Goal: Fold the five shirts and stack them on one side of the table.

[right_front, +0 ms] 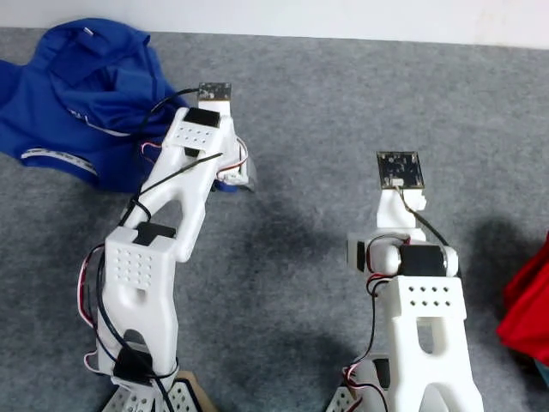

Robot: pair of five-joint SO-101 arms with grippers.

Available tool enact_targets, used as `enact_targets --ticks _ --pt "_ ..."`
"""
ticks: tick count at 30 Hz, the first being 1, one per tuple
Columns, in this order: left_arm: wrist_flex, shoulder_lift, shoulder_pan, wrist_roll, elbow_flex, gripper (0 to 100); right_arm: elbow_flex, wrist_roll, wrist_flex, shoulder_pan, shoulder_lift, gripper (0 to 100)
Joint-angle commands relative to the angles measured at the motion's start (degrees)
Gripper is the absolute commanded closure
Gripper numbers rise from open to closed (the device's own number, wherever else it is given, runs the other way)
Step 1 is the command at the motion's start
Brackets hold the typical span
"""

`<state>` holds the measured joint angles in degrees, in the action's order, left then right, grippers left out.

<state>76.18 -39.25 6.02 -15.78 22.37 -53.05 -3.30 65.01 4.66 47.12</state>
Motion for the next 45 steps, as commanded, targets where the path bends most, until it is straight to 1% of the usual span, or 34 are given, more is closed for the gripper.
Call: enact_targets --ticks 1,5,7,9,13,18,23,27,31,33,36,37,41,45 --pt "-1.1 2.8 0.7 0.4 -1.5 76 0.2 -0.4 -1.1 0.5 -0.1 78.3" --pt "-1.1 2.8 0.7 0.4 -2.7 94 0.2 -0.4 -1.1 0.5 -0.1 78.5" --pt "-1.1 2.8 0.7 0.4 -2.6 100 0.1 -0.4 -1.1 0.5 -0.1 78.5" --pt "-0.9 2.9 0.7 0.4 -2.6 98 0.0 -0.4 -1.1 0.5 -0.1 78.5" --pt "-0.6 3.1 0.7 0.4 -2.6 99 -1.5 -0.4 -1.6 0.5 -0.1 78.5" --pt "0.1 3.5 -1.4 0.1 -2.4 99 -3.2 -0.4 -3.6 0.5 0.2 78.5" --pt "7.3 7.1 -4.0 0.4 0.1 99 -3.2 -0.4 -4.0 0.5 -0.1 78.5" --pt "14.1 14.1 -6.6 0.4 1.5 99 -3.2 -0.4 -4.0 0.6 -0.1 78.5" --pt "20.6 22.4 -9.5 0.4 -0.7 99 -3.2 -0.4 -4.4 0.6 -0.1 78.5" --pt "22.7 26.2 -11.9 0.5 -4.0 99 -3.3 -0.4 -5.4 0.6 -0.1 78.5" --pt "23.0 33.2 -17.9 1.3 -10.9 99 -3.3 -0.4 -6.9 0.7 -0.1 78.5" --pt "23.0 35.5 -20.3 3.5 -12.7 99 -3.3 -0.4 -7.8 1.6 -0.1 78.5" --pt "23.0 44.8 -30.8 16.3 -18.4 99 -4.3 -0.4 -14.3 6.1 -0.2 78.5" --pt "23.0 53.0 -42.0 25.7 -25.1 99 -3.1 -0.3 -19.7 10.9 -3.2 78.5"
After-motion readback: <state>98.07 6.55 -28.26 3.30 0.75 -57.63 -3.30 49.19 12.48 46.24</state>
